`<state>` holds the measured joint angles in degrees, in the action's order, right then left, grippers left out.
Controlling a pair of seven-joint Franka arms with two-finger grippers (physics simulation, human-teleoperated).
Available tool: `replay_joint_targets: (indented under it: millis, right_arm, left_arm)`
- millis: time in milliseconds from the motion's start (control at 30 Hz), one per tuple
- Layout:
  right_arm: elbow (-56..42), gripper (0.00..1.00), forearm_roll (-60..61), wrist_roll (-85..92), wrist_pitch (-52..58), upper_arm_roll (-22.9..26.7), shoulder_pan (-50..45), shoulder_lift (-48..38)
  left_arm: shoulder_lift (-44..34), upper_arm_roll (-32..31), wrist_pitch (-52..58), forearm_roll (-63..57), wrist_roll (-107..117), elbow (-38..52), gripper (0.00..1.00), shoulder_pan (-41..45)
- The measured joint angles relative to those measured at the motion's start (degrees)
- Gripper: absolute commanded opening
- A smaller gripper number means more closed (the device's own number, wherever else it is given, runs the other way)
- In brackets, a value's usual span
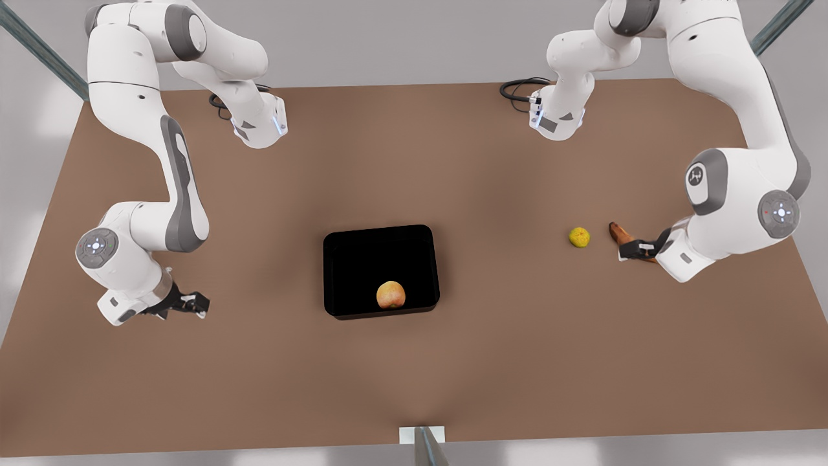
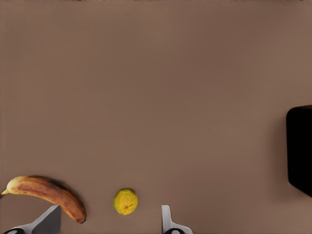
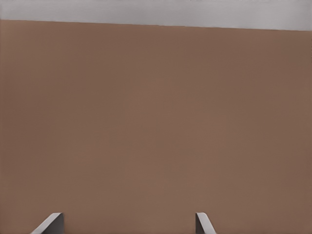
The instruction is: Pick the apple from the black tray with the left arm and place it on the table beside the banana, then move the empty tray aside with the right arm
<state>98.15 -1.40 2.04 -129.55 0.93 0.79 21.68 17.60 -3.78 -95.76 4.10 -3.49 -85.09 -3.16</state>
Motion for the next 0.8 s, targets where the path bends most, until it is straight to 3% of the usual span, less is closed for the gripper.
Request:
replay_joint_targets:
  millis: [133,267,433,633,800]
  right_arm:
    - [-0.2,1.00,0.0,0.1,-1.0,0.0,0.1,1.4]
    - [-8.3,1.00,-0.1,0.2,-1.5,0.0,0.3,14.8]
    - [-11.3,1.00,-0.1,0.3,0.5,0.0,0.0,8.4]
    - [-11.4,1.00,0.0,0.4,2.6,0.0,0.1,7.7]
    - [-11.3,1.00,0.0,0.4,3.2,0.0,0.1,7.7]
  left_arm:
    - [0.2,-0.1,-1.9,-1.1,0.3,0.5,1.00,2.4]
    - [0.6,-1.6,-4.0,-2.0,1.8,3.4,1.00,17.9]
    - [5.7,-2.1,-10.8,-4.1,8.5,3.8,1.00,29.6]
    - [11.2,-2.9,-16.2,-8.1,22.3,4.2,1.00,37.4]
    - [22.4,-2.8,-19.8,-8.9,35.7,15.2,1.00,42.5]
